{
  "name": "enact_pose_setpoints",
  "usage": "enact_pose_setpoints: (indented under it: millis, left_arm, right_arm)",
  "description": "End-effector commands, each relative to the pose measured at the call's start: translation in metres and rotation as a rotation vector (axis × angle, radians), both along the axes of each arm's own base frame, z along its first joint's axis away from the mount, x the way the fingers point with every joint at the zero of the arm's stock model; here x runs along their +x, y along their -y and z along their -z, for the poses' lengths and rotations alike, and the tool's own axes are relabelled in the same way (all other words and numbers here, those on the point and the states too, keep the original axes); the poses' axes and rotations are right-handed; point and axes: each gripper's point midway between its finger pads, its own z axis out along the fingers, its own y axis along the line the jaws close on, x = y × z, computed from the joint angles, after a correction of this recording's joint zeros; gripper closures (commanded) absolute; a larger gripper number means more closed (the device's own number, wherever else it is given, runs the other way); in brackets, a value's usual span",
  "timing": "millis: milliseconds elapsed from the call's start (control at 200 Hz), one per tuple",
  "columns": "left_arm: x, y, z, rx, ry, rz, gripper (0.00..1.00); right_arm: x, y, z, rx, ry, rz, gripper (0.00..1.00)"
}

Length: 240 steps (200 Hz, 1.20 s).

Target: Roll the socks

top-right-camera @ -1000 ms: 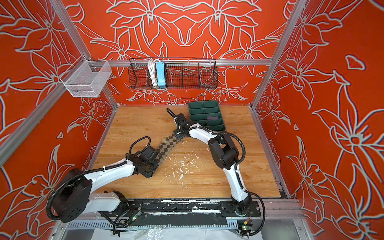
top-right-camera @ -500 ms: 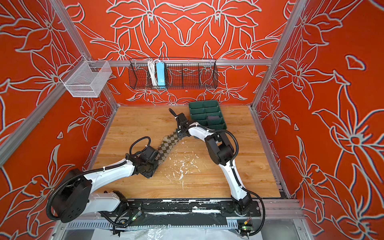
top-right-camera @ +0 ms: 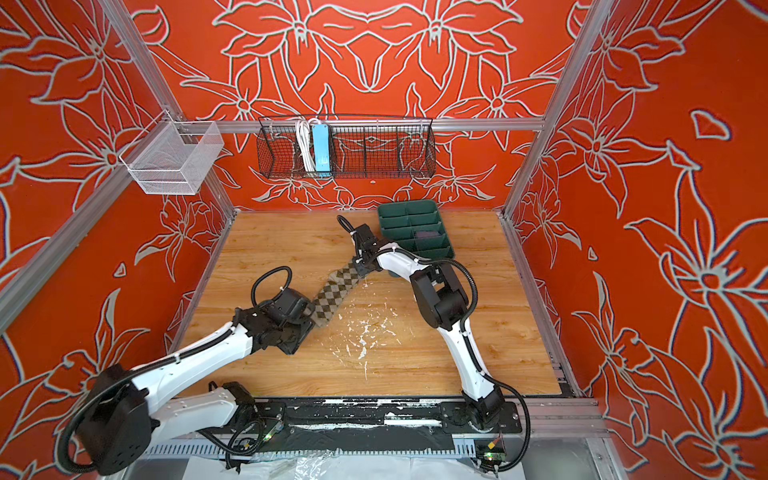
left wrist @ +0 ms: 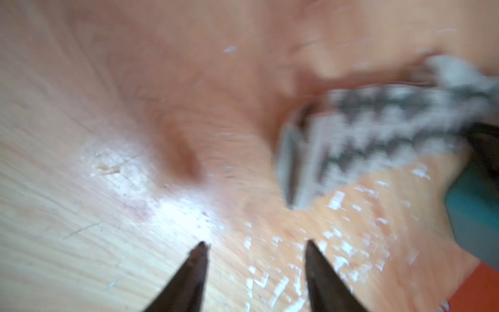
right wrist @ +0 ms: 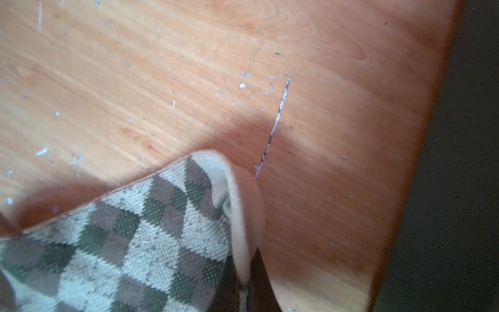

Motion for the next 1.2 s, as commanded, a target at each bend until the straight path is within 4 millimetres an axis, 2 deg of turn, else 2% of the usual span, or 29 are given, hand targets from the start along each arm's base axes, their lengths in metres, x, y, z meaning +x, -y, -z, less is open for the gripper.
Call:
enact_pose_setpoints:
  millis: [0, 110, 215, 265, 350, 425, 530, 621, 761, 881, 1011, 1196]
  left_arm:
    - [0.008, -0.014, -0.036, 0.113, 0.131, 0.112, 0.33]
    - [0.025, -0.005, -0.065, 0.181, 0.306, 0.293, 0.22]
    - [0.037, 0.011, -0.073, 0.249, 0.385, 0.478, 0.22]
    - [0.041, 0.015, -0.058, 0.288, 0.33, 0.535, 0.25]
    - [0.047, 0.023, -0.041, 0.289, 0.276, 0.572, 0.41]
    - [0.052, 0.036, -0.027, 0.225, 0.287, 0.567, 0.52]
    - [0.061, 0.05, -0.012, 0.137, 0.34, 0.52, 0.56]
    - [0.065, 0.046, 0.008, 0.152, 0.301, 0.485, 0.61]
    - [0.055, 0.028, 0.045, 0.221, 0.155, 0.416, 0.68]
    - [0.039, 0.016, 0.069, 0.221, 0.069, 0.357, 0.7]
    - [0.019, 0.012, 0.083, 0.187, -0.009, 0.331, 0.71]
    - [-0.001, 0.019, 0.092, 0.127, -0.045, 0.301, 0.72]
  right_arm:
    - [-0.015, 0.021, 0.027, -0.137, -0.063, -0.061, 0.95]
    - [-0.016, 0.028, 0.03, -0.178, -0.058, -0.088, 0.95]
    - [-0.019, 0.026, 0.03, -0.172, -0.062, -0.106, 0.95]
    - [-0.02, 0.024, 0.03, -0.16, -0.066, -0.112, 0.95]
    - [-0.021, 0.02, 0.03, -0.141, -0.074, -0.12, 0.95]
    - [-0.022, 0.018, 0.03, -0.13, -0.081, -0.124, 0.95]
    - [-0.024, 0.017, 0.03, -0.121, -0.09, -0.127, 0.95]
    - [-0.025, 0.015, 0.03, -0.11, -0.095, -0.127, 0.95]
    - [-0.025, 0.012, 0.028, -0.095, -0.098, -0.129, 0.95]
    - [-0.024, 0.012, 0.027, -0.098, -0.096, -0.134, 0.95]
    - [-0.02, 0.011, 0.027, -0.108, -0.096, -0.135, 0.95]
    - [-0.013, 0.009, 0.032, -0.125, -0.106, -0.138, 0.93]
